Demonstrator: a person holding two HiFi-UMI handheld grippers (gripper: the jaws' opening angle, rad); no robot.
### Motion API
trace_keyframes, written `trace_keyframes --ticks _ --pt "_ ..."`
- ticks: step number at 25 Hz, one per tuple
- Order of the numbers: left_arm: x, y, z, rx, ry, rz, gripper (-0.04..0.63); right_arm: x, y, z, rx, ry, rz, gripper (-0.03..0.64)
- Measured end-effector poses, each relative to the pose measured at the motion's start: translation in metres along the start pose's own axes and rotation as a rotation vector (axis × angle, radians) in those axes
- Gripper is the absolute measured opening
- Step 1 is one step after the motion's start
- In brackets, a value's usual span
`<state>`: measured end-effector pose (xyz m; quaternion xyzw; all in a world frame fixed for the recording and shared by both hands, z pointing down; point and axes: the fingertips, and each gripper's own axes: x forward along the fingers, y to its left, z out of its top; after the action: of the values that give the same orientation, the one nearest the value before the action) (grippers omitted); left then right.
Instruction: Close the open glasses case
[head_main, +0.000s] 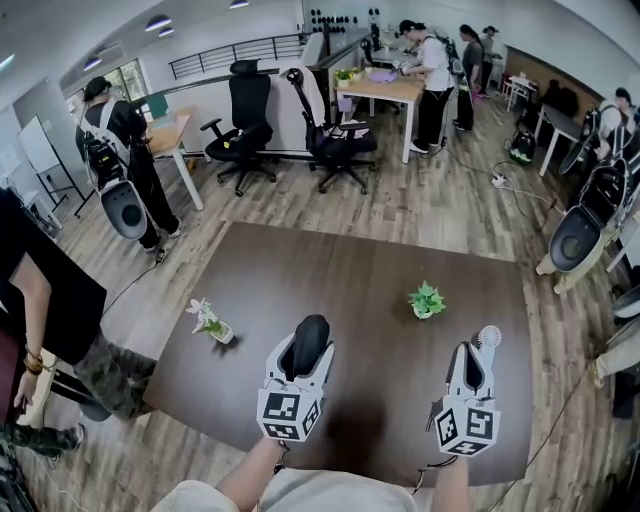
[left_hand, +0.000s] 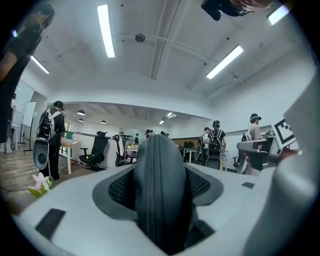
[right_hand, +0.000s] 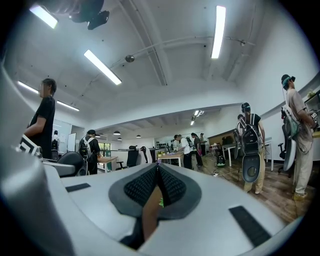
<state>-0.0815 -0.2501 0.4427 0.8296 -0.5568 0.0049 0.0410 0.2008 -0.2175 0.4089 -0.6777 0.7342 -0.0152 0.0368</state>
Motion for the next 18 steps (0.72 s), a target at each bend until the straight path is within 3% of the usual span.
trace_keyframes --ticks 7,14,18 --pt "0.009 -0.01 -0.041 -0.012 0.14 -0.016 0.276 -0.001 0.006 -0.012 -0.003 0.025 0.018 0.008" --pt "0.011 -0.029 -0.135 -0.072 0.442 -0.055 0.276 -0.009 0.007 -0.034 0.023 0.09 0.006 0.007" --pt "0.008 -0.035 -0.175 -0.068 0.547 -0.065 0.276 -0.01 0.011 -0.039 0.019 0.108 0.021 0.008"
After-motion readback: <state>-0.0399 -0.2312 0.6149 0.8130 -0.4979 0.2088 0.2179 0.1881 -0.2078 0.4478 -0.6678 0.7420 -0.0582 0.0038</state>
